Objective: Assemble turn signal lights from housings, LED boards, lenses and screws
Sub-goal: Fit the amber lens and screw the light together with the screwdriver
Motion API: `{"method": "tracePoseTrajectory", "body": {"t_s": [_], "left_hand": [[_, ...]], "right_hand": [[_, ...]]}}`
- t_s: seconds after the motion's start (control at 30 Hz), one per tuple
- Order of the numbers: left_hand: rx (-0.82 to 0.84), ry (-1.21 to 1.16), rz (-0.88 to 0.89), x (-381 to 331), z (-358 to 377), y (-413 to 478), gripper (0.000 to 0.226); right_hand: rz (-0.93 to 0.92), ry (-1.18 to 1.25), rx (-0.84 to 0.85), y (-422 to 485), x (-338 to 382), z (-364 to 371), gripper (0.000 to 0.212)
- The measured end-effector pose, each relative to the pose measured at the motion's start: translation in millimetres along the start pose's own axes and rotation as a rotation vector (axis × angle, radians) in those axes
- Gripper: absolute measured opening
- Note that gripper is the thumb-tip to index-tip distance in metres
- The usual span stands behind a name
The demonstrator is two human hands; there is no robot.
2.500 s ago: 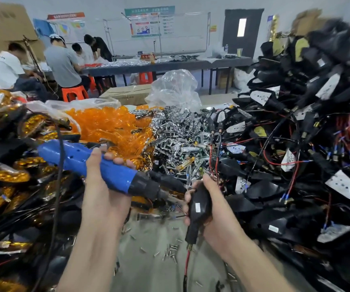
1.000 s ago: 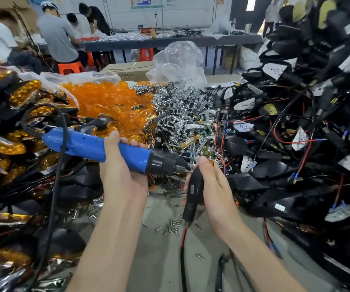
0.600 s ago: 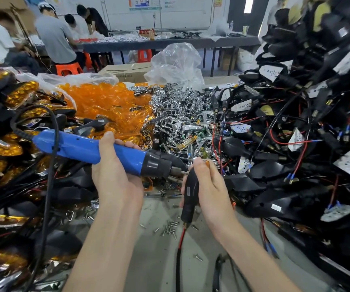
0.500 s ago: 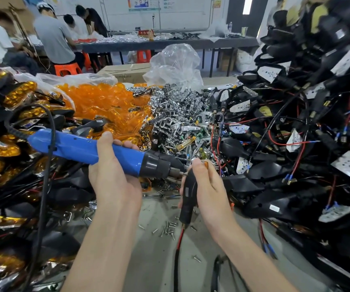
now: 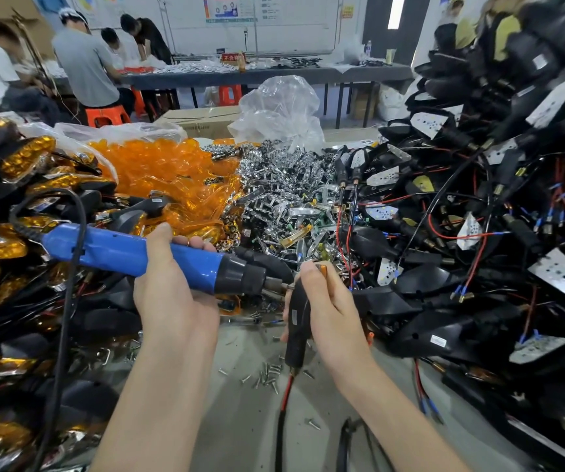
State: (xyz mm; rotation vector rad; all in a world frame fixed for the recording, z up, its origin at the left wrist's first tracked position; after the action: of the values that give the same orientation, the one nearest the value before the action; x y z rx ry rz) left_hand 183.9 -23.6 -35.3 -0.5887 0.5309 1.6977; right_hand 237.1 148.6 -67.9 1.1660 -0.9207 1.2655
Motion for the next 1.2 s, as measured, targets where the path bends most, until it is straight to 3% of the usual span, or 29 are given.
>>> {"method": "tracePoseTrajectory", "body": {"t_s": [0.37,0.6,0.77,0.87,1.03,1.2], "left_hand": [[-0.124,-0.021,-0.071,-5.9,-9.8,2.4,0.025],[-0.268,-0.053,-0.093,-14.1,-25.6,-0.2,0.027],[-0.254,-0.120,-0.024,-7.7,-18.5,-11.0,0.031],[-0.221,-0.133,-0.016,-4.1,-15.7,-26.1,0.015],[-0.203,0.082,-0.135,13.6,-26.1,-66.5,0.031],[-0.043,0.250,-0.244,15.3,-20.7,-84.0,0.018]], "right_hand": [[-0.029,0.009,-0.008,3.0,-2.9,-4.9,0.032],[0.036,0.421,-0.035,11.7,-5.4,-23.1,0.025],[0.064,0.650,0.113,9.8,-6.4,-14.3,0.045],[0.076,0.650,0.138,7.2,-2.5,-11.2,0.033],[0.092,0.648,0.157,2.5,6.4,-13.2,0.031],[0.126,0.633,0.077,0.1,2.5,-22.2,0.034]]}}
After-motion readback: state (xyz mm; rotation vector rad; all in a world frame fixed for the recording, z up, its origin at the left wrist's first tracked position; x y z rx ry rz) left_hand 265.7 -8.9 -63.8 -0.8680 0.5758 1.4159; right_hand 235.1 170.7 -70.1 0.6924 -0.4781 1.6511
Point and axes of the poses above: each hand's wrist, its own y-axis towards the middle knuckle, its own z-axis out of the palm, x = y × z, the point moved 6 cm from there along y, towards the middle knuckle, and after that the axes turned 15 degrees about x, right-handed, at the moved point
